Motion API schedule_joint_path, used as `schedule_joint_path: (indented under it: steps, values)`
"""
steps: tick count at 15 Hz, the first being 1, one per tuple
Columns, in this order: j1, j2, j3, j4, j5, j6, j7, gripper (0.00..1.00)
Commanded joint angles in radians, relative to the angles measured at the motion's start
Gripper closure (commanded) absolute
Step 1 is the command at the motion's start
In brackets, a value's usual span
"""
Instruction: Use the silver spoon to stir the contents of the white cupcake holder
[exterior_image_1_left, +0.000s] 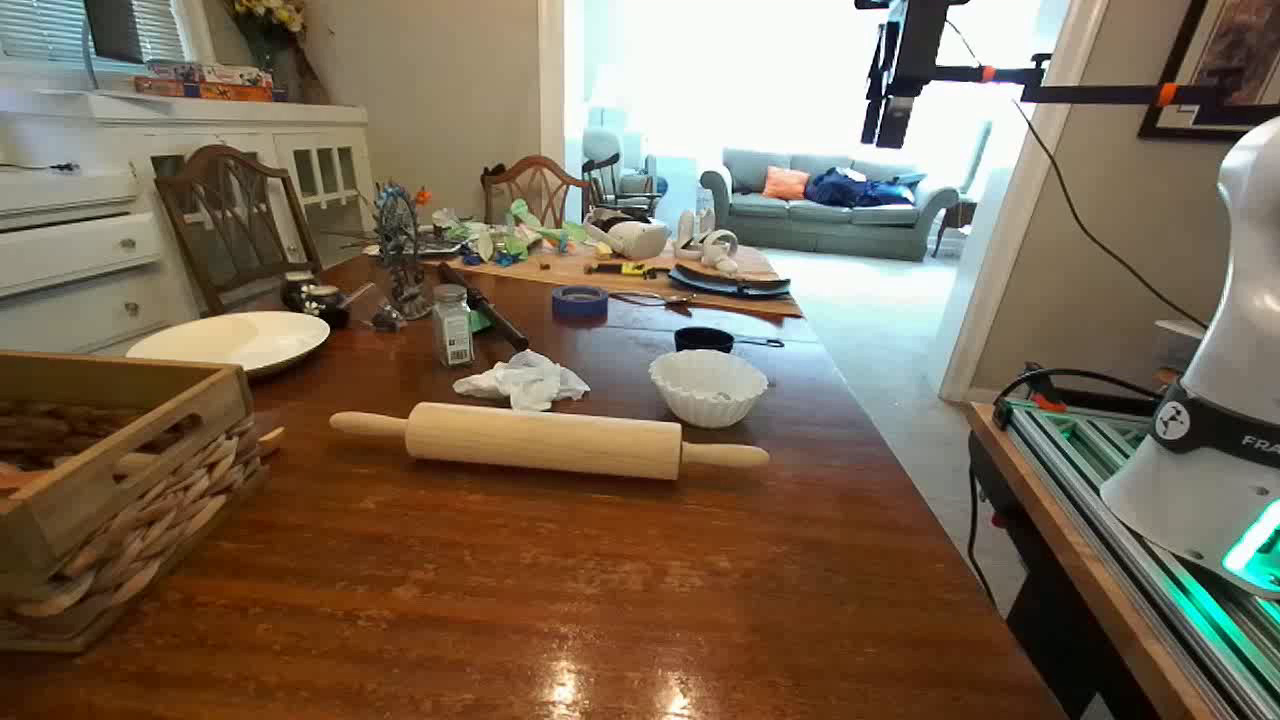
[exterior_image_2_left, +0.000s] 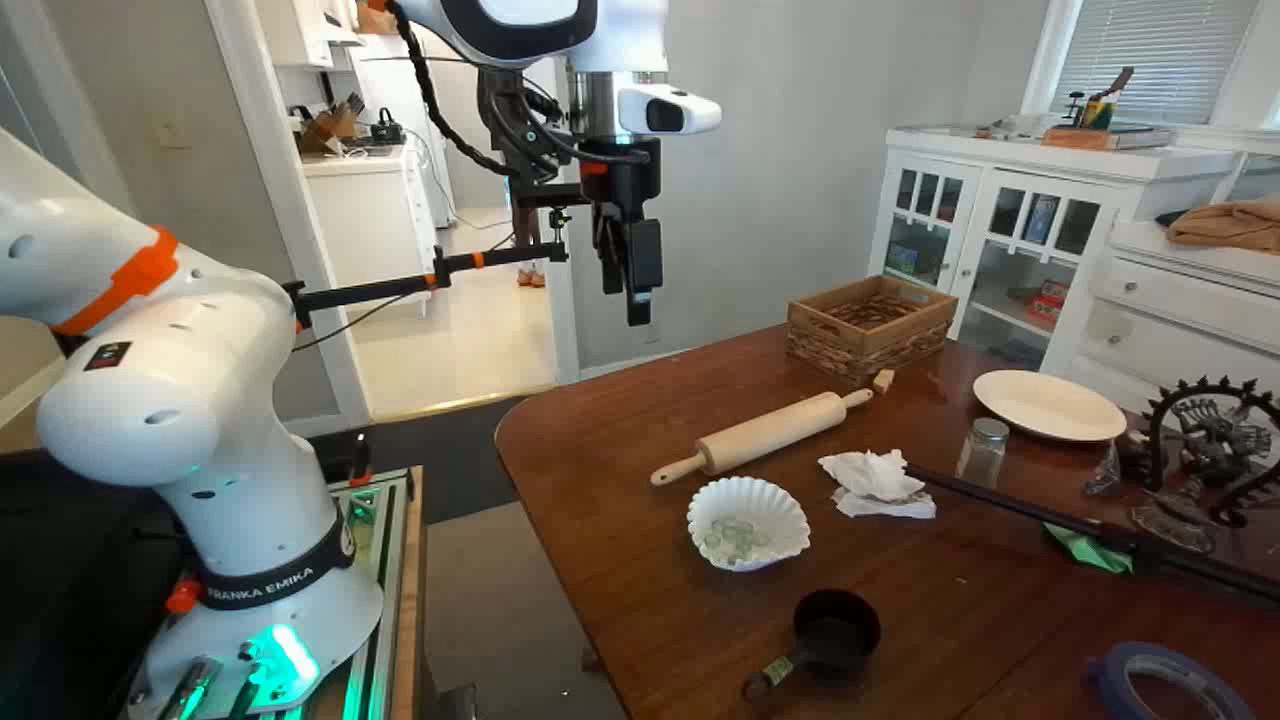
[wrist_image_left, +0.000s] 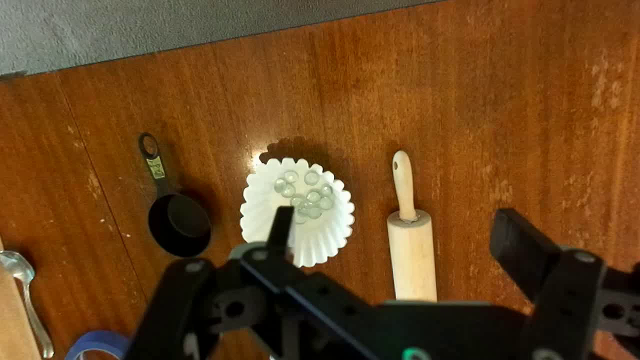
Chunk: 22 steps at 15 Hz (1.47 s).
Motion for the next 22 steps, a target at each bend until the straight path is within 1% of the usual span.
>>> schedule_joint_path:
  steps: [1, 14, 17, 21, 22]
  values:
    - [0.003, 0.000, -0.002, 0.002, -0.001, -0.003, 0.001, 0.00]
    - [0.003, 0.000, -0.002, 0.002, -0.001, -0.003, 0.001, 0.00]
    - [-0.017, 0.033, -0.067, 0.037, -0.035, 0.006, -0.106, 0.00]
    - [-0.060, 0.093, -0.199, 0.113, -0.066, 0.046, -0.270, 0.00]
    - [-0.062, 0.114, -0.244, 0.135, -0.054, 0.067, -0.335, 0.00]
